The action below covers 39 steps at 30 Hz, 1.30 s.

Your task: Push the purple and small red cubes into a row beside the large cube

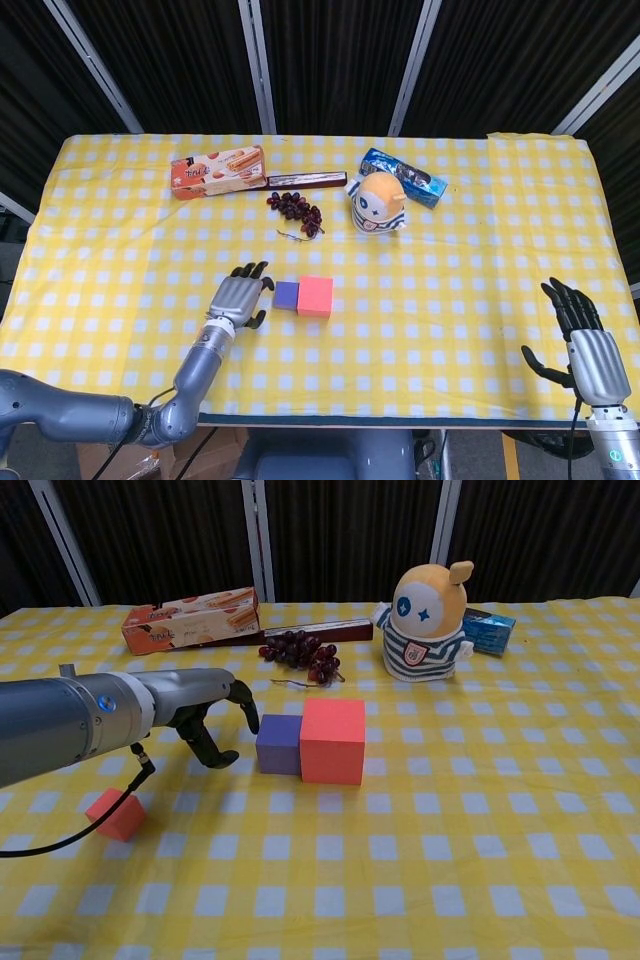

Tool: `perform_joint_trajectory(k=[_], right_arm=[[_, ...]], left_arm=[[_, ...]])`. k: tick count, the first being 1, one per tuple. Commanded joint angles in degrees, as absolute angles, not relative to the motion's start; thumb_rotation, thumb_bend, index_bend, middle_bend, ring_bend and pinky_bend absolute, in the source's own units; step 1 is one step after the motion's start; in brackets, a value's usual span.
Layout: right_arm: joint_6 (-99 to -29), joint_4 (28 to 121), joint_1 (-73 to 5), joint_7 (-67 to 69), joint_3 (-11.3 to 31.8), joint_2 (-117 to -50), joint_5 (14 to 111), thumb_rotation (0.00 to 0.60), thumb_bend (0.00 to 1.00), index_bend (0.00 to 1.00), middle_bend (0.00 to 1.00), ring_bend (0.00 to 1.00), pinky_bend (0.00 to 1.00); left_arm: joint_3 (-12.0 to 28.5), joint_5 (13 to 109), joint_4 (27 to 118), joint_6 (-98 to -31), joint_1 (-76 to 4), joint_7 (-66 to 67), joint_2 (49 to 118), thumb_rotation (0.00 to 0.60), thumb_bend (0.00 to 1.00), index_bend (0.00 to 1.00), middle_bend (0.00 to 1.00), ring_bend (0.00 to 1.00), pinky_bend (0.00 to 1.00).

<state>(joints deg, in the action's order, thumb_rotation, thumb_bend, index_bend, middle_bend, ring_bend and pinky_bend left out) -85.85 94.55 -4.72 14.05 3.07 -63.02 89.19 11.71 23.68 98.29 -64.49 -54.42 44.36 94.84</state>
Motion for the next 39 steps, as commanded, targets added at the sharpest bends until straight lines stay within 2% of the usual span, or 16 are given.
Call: perform_joint_trajectory(k=[1,14,21,26,29,34,39], right_arm=[[-85.9,94.5,-4.7,14.0,3.0,-63.0,89.3,0.600,0.36,0.00,0.00,0.00,0.04],[-86.2,94.3,-4.7,14.4,3.1,-63.1,89.6,0.600,0.37,0.00,0.00,0.00,0.04],[-86.2,94.3,-4.6,14.7,3.1,-63.1,89.4,0.600,0.36,0.00,0.00,0.00,0.04],[-86.3,94.5,-4.6,14.6,3.2,-63.1,89.3,0.600,0.36,0.00,0.00,0.00,0.04],[-86.6,94.5,-4.6,14.5,3.3,-63.2,89.4,0.600,0.36,0.00,0.00,0.00,0.04],[-86.7,94.4,-4.5,14.6,3.4,-63.3,89.2,0.600,0.36,0.00,0.00,0.00,0.04],[-86.9,94.4,-4.5,14.5,3.4,-63.4,89.4,0.600,0.37,0.00,0.00,0.00,0.04]], left_arm=[[11.7,23.5,97.8,-64.3,-54.6,44.1,95.3,0.600,0.47,0.28,0.00,0.00,0.10],[11.9,24.1,97.1,-64.3,-55.3,43.7,96.7,0.600,0.47,0.28,0.00,0.00,0.10],[10.4,25.0,100.0,-65.5,-54.4,44.1,94.2,0.600,0.46,0.28,0.00,0.00,0.10],[9.2,26.7,103.5,-66.5,-53.2,43.9,90.8,0.600,0.29,0.28,0.00,0.00,0.10],[8.2,28.1,106.2,-67.6,-52.4,44.0,88.4,0.600,0.22,0.28,0.00,0.00,0.10],[4.1,32.2,112.1,-69.3,-50.2,44.9,82.5,0.600,0.19,0.28,0.00,0.00,0.10],[-0.4,38.0,114.4,-70.4,-47.4,44.2,78.4,0.600,0.19,0.33,0.00,0.00,0.10]])
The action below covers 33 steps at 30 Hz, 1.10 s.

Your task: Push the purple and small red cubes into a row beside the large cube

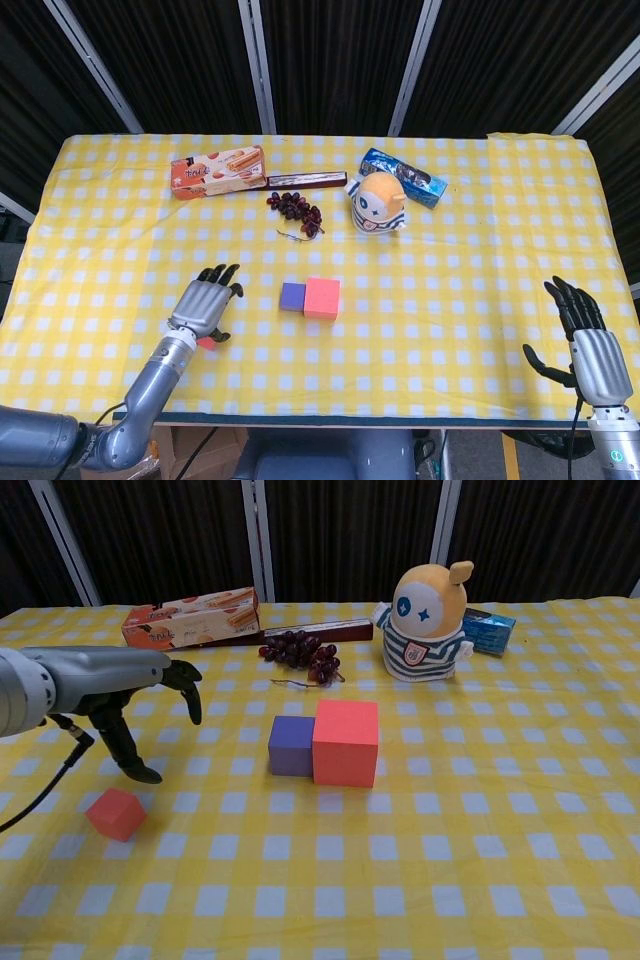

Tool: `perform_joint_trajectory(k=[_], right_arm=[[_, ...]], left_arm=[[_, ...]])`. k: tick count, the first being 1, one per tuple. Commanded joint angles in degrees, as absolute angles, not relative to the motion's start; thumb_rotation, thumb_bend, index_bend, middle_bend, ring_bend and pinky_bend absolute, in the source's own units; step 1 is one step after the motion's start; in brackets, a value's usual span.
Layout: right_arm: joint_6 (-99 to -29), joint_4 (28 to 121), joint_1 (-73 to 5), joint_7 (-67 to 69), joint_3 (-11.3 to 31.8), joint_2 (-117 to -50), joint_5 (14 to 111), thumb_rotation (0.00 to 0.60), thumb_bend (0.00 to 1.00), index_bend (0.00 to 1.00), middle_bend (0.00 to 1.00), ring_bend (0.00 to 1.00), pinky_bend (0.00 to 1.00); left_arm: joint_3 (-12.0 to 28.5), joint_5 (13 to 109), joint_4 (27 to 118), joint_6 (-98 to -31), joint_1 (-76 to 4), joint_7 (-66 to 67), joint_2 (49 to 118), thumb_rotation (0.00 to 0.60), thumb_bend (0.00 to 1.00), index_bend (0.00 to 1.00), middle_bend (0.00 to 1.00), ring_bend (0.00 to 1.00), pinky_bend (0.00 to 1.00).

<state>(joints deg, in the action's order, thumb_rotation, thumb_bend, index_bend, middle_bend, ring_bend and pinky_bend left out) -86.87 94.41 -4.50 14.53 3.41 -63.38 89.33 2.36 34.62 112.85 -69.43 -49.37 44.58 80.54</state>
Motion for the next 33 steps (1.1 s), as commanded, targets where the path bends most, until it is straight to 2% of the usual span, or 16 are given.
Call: perform_joint_trajectory(k=[1,7,14,29,33], right_arm=[[-86.9,94.4,-4.5,14.4,3.4,-63.5,89.4,0.600,0.37,0.00,0.00,0.00,0.04],[-86.9,94.6,-4.5,14.0,3.5,-63.6,89.3,0.600,0.37,0.00,0.00,0.00,0.04],[-86.7,94.6,-4.5,14.1,3.6,-63.7,88.9,0.600,0.36,0.00,0.00,0.00,0.04],[-87.0,94.6,-4.5,14.1,3.7,-63.7,88.9,0.600,0.36,0.00,0.00,0.00,0.04],[-87.2,94.6,-4.4,14.2,3.8,-63.8,88.8,0.600,0.36,0.00,0.00,0.00,0.04]], left_arm=[[-1.1,39.1,114.3,-70.5,-47.0,44.1,78.0,0.600,0.19,0.34,0.00,0.00,0.10],[-4.7,44.4,112.3,-70.5,-44.2,42.3,77.2,0.600,0.19,0.36,0.00,0.00,0.10],[-6.3,47.4,109.5,-69.7,-42.7,41.6,77.6,0.600,0.19,0.36,0.00,0.00,0.10],[-5.9,47.1,105.2,-66.3,-42.0,42.0,81.6,0.600,0.21,0.37,0.00,0.00,0.10],[-5.3,46.5,104.5,-65.7,-42.0,42.2,82.8,0.600,0.27,0.43,0.00,0.00,0.10]])
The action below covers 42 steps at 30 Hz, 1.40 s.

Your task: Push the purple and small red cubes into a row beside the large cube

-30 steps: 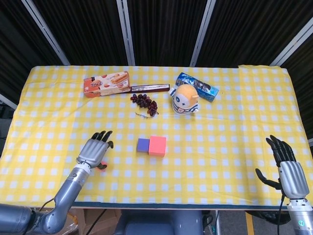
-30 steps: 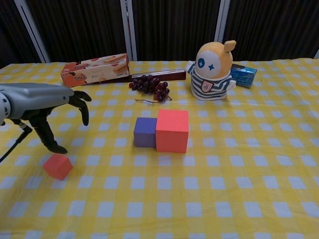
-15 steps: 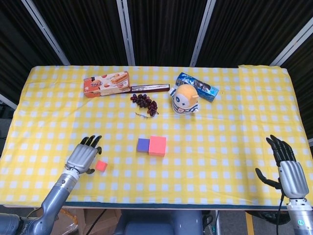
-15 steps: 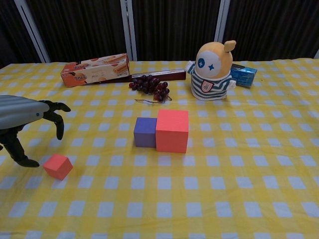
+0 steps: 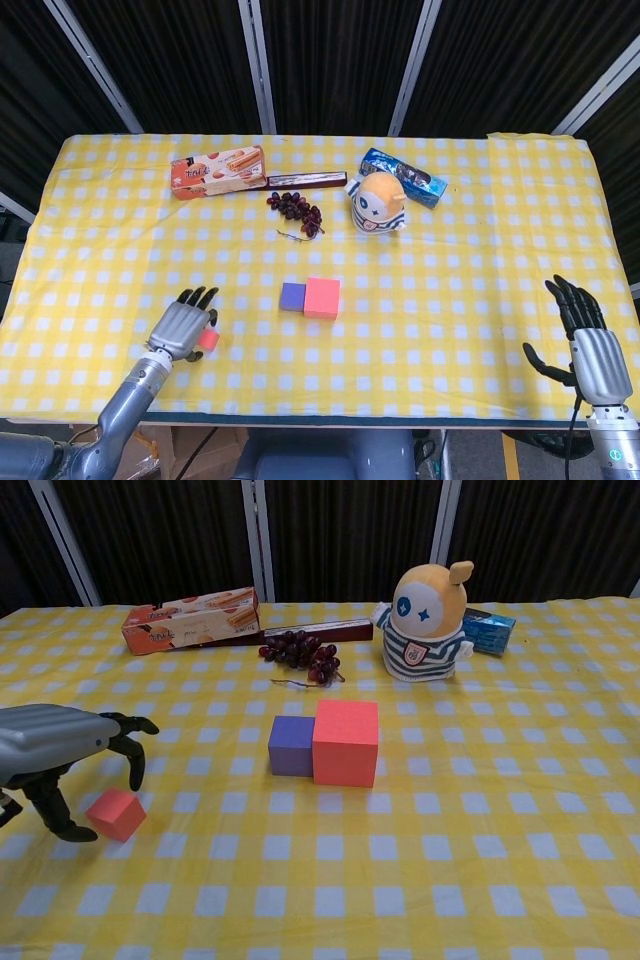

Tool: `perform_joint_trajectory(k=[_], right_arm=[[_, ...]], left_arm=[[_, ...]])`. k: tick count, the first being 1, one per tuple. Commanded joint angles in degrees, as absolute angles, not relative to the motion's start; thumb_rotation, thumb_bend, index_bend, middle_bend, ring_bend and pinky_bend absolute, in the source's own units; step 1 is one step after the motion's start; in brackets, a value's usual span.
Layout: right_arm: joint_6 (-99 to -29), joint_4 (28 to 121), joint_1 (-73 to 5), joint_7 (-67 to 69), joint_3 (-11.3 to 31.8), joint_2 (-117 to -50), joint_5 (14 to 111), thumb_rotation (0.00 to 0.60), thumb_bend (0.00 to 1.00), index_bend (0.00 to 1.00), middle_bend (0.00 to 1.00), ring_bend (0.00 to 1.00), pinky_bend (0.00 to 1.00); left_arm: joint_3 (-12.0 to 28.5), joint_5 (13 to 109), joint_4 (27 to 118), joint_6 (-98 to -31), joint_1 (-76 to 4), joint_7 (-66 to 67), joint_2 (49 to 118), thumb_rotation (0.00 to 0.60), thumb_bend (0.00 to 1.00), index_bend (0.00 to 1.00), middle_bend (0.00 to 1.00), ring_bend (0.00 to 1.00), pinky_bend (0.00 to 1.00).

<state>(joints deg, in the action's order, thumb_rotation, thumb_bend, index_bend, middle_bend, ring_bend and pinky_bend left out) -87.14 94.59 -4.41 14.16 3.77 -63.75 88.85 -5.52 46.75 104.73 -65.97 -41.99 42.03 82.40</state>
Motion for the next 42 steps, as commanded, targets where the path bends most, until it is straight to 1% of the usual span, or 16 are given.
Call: perform_joint_trajectory(k=[1,7,13,16,20,31,36,42], right_arm=[[-87.2,94.6,-4.4,14.2,3.8,-63.8,88.8,0.600,0.36,0.00,0.00,0.00,0.04],[-87.4,94.5,-4.3,14.5,4.1,-63.8,88.6,0.600,0.36,0.00,0.00,0.00,0.04],[-87.5,94.6,-4.3,14.4,4.1,-63.8,88.7,0.600,0.37,0.00,0.00,0.00,0.04],[-87.5,94.6,-4.3,14.3,4.1,-63.9,88.7,0.600,0.36,0.00,0.00,0.00,0.04],[-87.4,94.7,-4.3,14.3,4.0,-63.9,88.7,0.600,0.36,0.00,0.00,0.00,0.04],[-87.0,94.6,-4.4,15.1,3.9,-63.8,88.7,0.600,0.36,0.00,0.00,0.00,0.04],[-86.9,94.7,-4.4,15.7,4.0,-63.6,88.6,0.600,0.36,0.00,0.00,0.00,0.04],[-87.0,94.6,-4.4,16.3,3.9,-63.4,88.7,0.600,0.36,0.00,0.00,0.00,0.04]], left_arm=[[-5.2,46.4,104.4,-65.6,-42.0,42.4,82.9,0.600,0.28,0.44,0.00,0.00,0.10],[-4.9,45.7,104.4,-65.5,-41.9,42.9,82.7,0.600,0.34,0.49,0.00,0.00,0.10],[-3.6,45.8,105.0,-65.6,-41.8,42.0,82.2,0.600,0.34,0.49,0.00,0.00,0.10],[-2.4,45.9,105.2,-65.9,-41.9,41.5,82.1,0.600,0.34,0.48,0.00,0.00,0.10],[0.5,43.6,104.7,-66.5,-42.7,41.6,83.0,0.600,0.34,0.48,0.00,0.00,0.10],[9.5,31.4,98.1,-68.7,-48.2,47.4,92.6,0.600,0.34,0.48,0.00,0.00,0.10],[12.2,28.8,95.0,-69.3,-51.0,49.7,96.9,0.600,0.34,0.47,0.00,0.00,0.10],[14.0,26.3,92.3,-70.2,-53.5,52.3,100.7,0.600,0.34,0.47,0.00,0.00,0.10]])
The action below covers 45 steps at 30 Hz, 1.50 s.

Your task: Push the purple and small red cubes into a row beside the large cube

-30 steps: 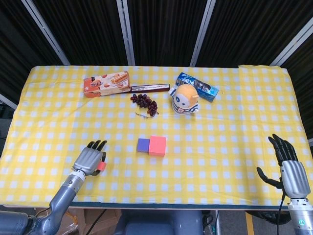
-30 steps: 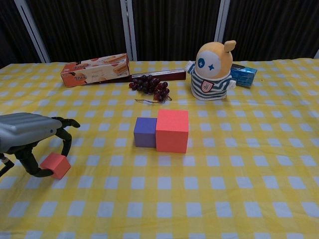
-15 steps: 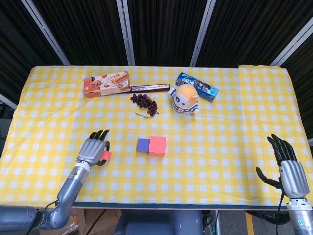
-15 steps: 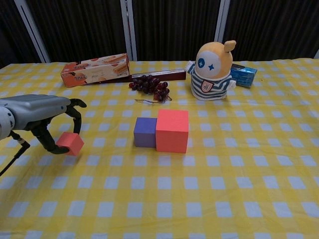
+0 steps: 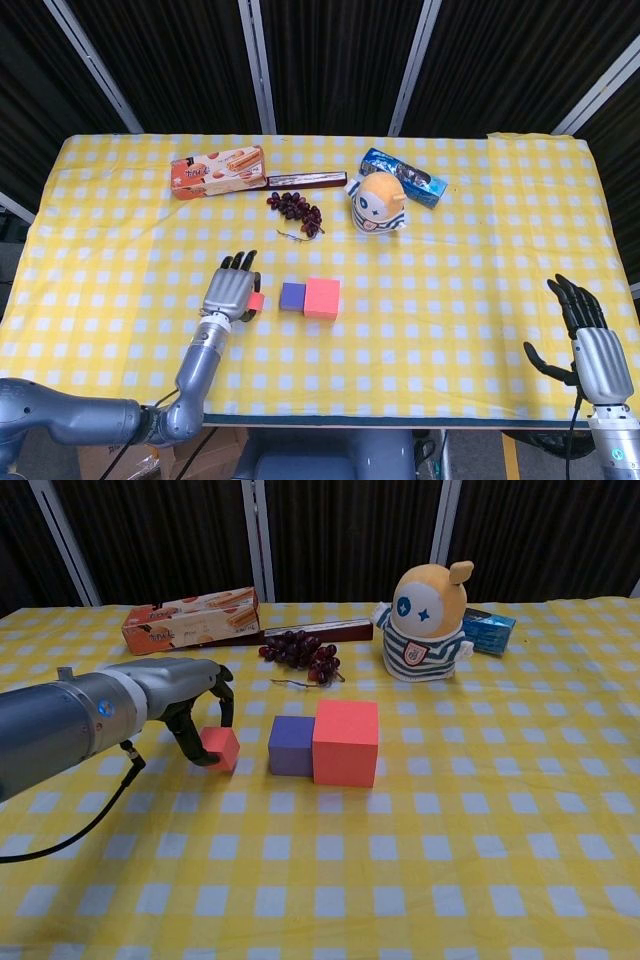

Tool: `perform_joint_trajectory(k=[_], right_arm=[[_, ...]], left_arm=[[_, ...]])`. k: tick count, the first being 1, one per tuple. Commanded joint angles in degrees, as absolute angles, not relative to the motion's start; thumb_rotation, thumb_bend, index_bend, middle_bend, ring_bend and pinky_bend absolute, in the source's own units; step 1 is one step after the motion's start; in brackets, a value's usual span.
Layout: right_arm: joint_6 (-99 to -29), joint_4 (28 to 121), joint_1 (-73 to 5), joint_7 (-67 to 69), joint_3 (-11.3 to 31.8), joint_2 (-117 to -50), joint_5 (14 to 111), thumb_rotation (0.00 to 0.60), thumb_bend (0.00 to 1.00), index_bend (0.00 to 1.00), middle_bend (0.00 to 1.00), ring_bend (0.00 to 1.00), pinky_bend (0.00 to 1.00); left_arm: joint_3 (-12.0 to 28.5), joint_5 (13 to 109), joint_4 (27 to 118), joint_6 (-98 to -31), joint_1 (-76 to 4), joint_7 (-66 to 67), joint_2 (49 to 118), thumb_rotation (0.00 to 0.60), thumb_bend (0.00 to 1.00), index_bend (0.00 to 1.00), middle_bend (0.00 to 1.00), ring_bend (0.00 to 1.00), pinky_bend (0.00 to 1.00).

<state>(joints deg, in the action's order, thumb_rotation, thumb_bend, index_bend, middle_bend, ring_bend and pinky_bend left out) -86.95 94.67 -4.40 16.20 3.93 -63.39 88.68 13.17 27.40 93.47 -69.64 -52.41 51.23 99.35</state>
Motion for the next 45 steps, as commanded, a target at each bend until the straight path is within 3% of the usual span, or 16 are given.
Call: perform_joint_trajectory(k=[1,12,19,26,31,40,45], right_arm=[[-87.0,94.6,-4.4,16.3,3.9,-63.4,88.7,0.600,0.36,0.00,0.00,0.00,0.04],[-87.4,94.6,-4.3,16.6,4.0,-63.4,88.9,0.600,0.36,0.00,0.00,0.00,0.04],[-87.5,94.5,-4.3,16.9,4.0,-63.4,89.1,0.600,0.36,0.00,0.00,0.00,0.04],[-87.4,94.5,-4.3,16.8,3.9,-63.4,89.2,0.600,0.37,0.00,0.00,0.00,0.04],[-87.5,94.4,-4.2,17.0,3.9,-63.3,89.2,0.600,0.36,0.00,0.00,0.00,0.04],[-88.1,94.4,-4.1,16.7,3.9,-63.5,89.6,0.600,0.37,0.00,0.00,0.00,0.04],[-88.3,94.4,-4.1,16.7,4.0,-63.7,89.6,0.600,0.36,0.00,0.00,0.00,0.04]], left_arm=[[14.3,25.9,92.0,-70.3,-53.8,52.7,101.2,0.600,0.34,0.47,0.00,0.00,0.10],[16.4,24.1,88.3,-71.0,-55.5,53.9,104.2,0.600,0.34,0.47,0.00,0.00,0.10],[16.7,23.0,87.5,-70.6,-55.5,53.9,104.8,0.600,0.24,0.41,0.00,0.00,0.10],[16.5,24.3,88.0,-70.3,-55.1,52.7,104.8,0.600,0.21,0.34,0.00,0.00,0.10],[15.7,25.4,90.5,-71.3,-54.2,52.4,103.3,0.600,0.21,0.36,0.00,0.00,0.10],[11.7,26.0,99.7,-74.5,-51.5,55.5,95.3,0.600,0.40,0.41,0.00,0.00,0.10],[9.9,26.2,101.8,-74.8,-50.5,55.9,92.9,0.600,0.44,0.41,0.00,0.00,0.10]])
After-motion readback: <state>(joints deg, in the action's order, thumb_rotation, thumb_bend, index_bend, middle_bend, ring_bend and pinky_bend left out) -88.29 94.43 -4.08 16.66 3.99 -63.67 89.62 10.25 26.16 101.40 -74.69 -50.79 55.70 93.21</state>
